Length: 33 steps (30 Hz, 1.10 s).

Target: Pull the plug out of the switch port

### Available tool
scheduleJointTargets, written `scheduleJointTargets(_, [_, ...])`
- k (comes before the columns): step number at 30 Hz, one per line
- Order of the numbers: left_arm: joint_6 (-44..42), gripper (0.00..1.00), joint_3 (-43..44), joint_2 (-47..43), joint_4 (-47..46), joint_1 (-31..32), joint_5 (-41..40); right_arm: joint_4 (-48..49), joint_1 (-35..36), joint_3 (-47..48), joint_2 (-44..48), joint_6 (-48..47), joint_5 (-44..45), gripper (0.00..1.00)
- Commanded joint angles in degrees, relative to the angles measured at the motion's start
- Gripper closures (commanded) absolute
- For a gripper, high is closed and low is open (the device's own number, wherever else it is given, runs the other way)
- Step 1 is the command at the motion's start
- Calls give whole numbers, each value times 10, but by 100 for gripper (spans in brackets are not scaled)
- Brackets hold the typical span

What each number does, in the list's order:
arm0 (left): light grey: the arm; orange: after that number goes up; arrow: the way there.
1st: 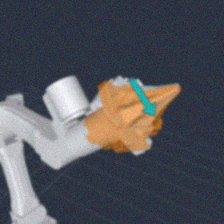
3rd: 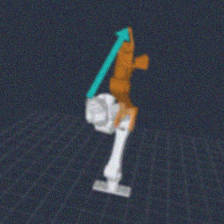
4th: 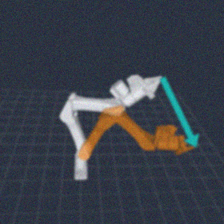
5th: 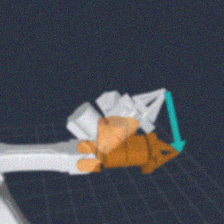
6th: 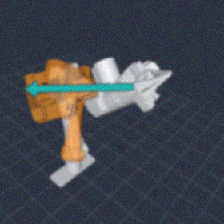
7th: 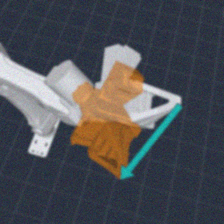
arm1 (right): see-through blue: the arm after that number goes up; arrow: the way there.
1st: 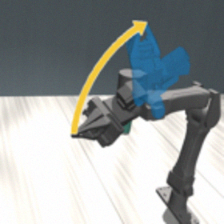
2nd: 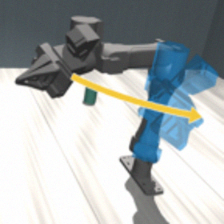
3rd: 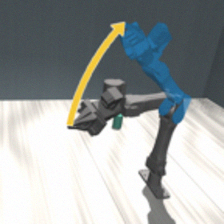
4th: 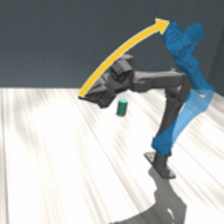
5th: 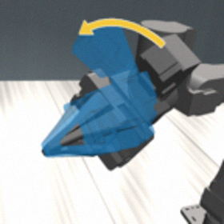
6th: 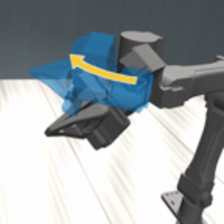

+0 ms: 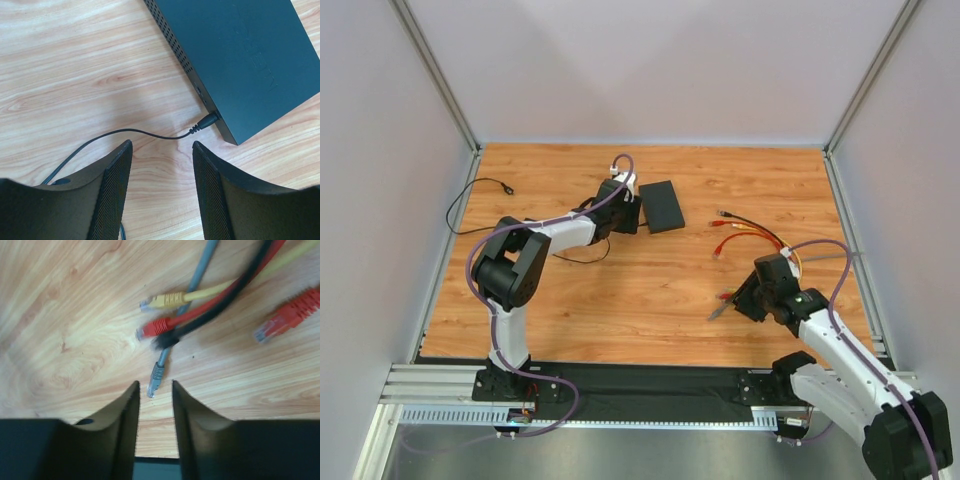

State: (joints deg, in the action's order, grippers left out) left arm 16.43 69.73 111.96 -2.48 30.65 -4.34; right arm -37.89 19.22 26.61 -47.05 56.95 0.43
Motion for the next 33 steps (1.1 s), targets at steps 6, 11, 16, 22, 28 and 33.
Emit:
scheduleJointTargets(6, [12, 43, -7, -34, -41, -7, 26, 28, 102, 103, -66, -48, 107, 50])
scheduleJointTargets(11, [8, 44, -28, -53, -60, -9, 16, 111, 151, 132, -113, -76, 118, 48])
scheduleJointTargets(16, [13, 47, -36, -71, -70, -12, 7, 180, 155, 226, -251, -112, 125, 43])
scheduleJointTargets(22, [11, 47, -74, -107, -129, -12, -25, 330, 153, 405, -420, -113, 47, 41])
scheduleJointTargets(28, [16, 47, -96, -114, -155, -12, -38, 355, 102, 567, -556, -126, -31, 41])
scheduleJointTargets(33, [8, 44, -108, -105, -220, -19, 13, 390, 59, 574, -592, -183, -91, 40])
